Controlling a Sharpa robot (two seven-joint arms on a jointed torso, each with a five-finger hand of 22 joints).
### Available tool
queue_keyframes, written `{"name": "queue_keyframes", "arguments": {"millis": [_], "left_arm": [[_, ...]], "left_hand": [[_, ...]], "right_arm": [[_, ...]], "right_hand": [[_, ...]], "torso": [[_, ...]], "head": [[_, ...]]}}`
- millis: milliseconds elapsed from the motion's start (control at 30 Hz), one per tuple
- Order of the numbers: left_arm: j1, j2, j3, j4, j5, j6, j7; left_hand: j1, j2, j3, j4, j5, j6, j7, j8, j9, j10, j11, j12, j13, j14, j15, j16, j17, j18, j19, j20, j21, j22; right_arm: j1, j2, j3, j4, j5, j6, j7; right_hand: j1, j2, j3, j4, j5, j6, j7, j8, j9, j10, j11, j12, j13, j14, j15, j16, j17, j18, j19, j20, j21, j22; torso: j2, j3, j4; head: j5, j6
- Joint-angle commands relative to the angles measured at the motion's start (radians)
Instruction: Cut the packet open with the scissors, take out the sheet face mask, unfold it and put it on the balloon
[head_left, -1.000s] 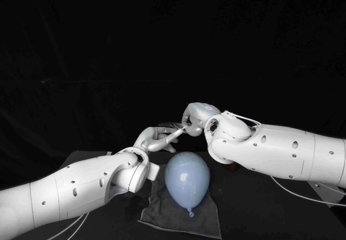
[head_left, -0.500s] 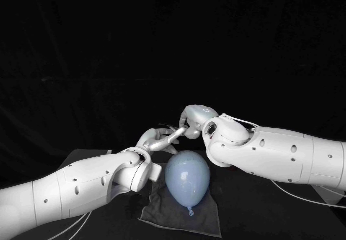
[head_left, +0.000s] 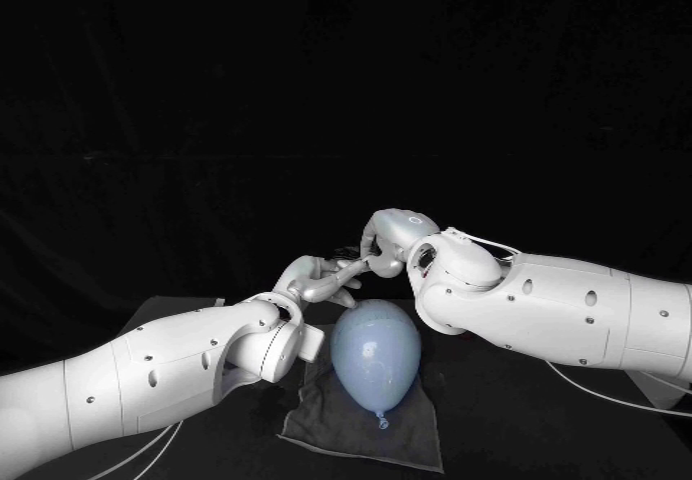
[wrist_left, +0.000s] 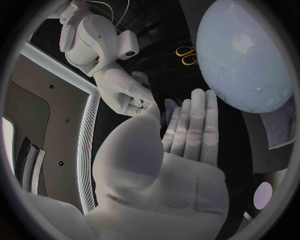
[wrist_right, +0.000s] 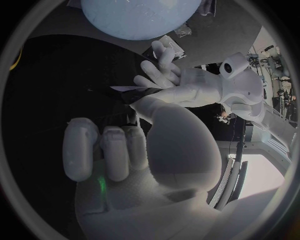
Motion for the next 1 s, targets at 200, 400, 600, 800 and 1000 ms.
{"name": "queue_keyframes", "arguments": {"millis": [200, 400, 600, 800, 1000], "left_arm": [[0.001, -0.001, 0.002, -0.001, 0.019, -0.007, 0.023], [0.001, -0.001, 0.001, -0.001, 0.020, -0.008, 0.023], [0.001, 0.001, 0.002, 0.000, 0.018, 0.003, 0.032], [0.001, 0.001, 0.002, 0.007, 0.005, 0.031, 0.048], [0.001, -0.001, 0.002, 0.011, 0.005, 0.046, 0.065]], "left_hand": [[0.105, 0.014, 0.122, 0.011, -0.004, 0.054, -0.002, 0.026, 0.004, 0.048, -0.019, 0.010, -0.005, 0.005, -0.022, -0.004, 0.000, 0.012, 0.005, -0.017, 0.002, 0.001], [0.131, -0.027, 0.208, 0.014, -0.004, 0.091, -0.018, 0.052, 0.015, 0.094, -0.033, 0.008, -0.008, 0.008, -0.031, -0.009, -0.001, 0.011, 0.002, -0.021, 0.010, 0.005], [0.142, -0.063, 0.317, -0.004, -0.004, 0.144, -0.052, 0.105, 0.043, 0.186, -0.064, 0.018, -0.006, 0.031, -0.056, -0.001, 0.005, 0.011, 0.008, -0.034, 0.038, 0.020], [0.135, -0.098, 0.414, -0.039, -0.005, 0.136, -0.050, 0.124, 0.057, 0.206, -0.065, -0.009, -0.011, 0.025, -0.055, -0.007, 0.007, 0.008, -0.012, -0.040, 0.074, 0.044], [0.108, -0.120, 0.510, -0.079, -0.004, 0.117, -0.039, 0.129, 0.063, 0.202, -0.055, -0.043, -0.013, 0.018, -0.050, -0.019, 0.002, 0.006, -0.049, -0.044, 0.122, 0.076]], "right_arm": [[0.000, -0.003, 0.001, 0.006, -0.013, -0.006, 0.008], [-0.001, 0.001, 0.001, -0.004, -0.009, 0.000, 0.009], [-0.001, 0.006, 0.001, -0.012, -0.008, 0.006, 0.008], [-0.001, 0.011, 0.001, -0.025, -0.005, 0.007, 0.010], [-0.001, 0.008, 0.001, -0.025, 0.006, 0.006, 0.019]], "right_hand": [[-0.011, 0.002, 0.006, -0.001, 0.003, 0.003, 0.006, 0.004, 0.002, 0.106, -0.004, 0.003, 0.263, 0.104, -0.008, 0.005, 0.263, -0.010, 0.026, -0.003, 0.007, 0.171], [-0.011, 0.002, 0.006, -0.001, 0.003, 0.003, 0.006, 0.004, 0.002, 0.106, -0.004, 0.003, 0.262, 0.104, -0.008, 0.005, 0.263, -0.010, 0.026, -0.003, 0.006, 0.171], [-0.011, 0.002, 0.006, -0.001, 0.003, 0.003, 0.006, 0.004, 0.002, 0.106, -0.004, 0.003, 0.262, 0.104, -0.008, 0.005, 0.263, -0.010, 0.026, -0.003, 0.006, 0.171], [-0.012, 0.003, 0.007, -0.001, 0.003, 0.002, 0.006, 0.005, 0.002, 0.106, -0.004, 0.002, 0.262, 0.104, -0.009, 0.005, 0.263, -0.010, 0.026, -0.003, 0.005, 0.171], [-0.019, 0.001, 0.008, -0.001, -0.009, -0.003, 0.007, 0.007, 0.003, 0.104, -0.003, -0.005, 0.258, 0.104, -0.009, 0.005, 0.262, -0.009, 0.023, -0.004, 0.000, 0.169]], "torso": [[-0.001, -0.0002, -0.0002], [0.000, -0.0004, 0.0005], [0.000, -0.0008, -0.0006], [0.000, -0.0007, 0.0007], [0.000, -0.0009, -0.0007]], "head": [[0.000, -0.002], [0.002, -0.003], [0.002, -0.005], [0.001, -0.006], [0.003, -0.006]]}}
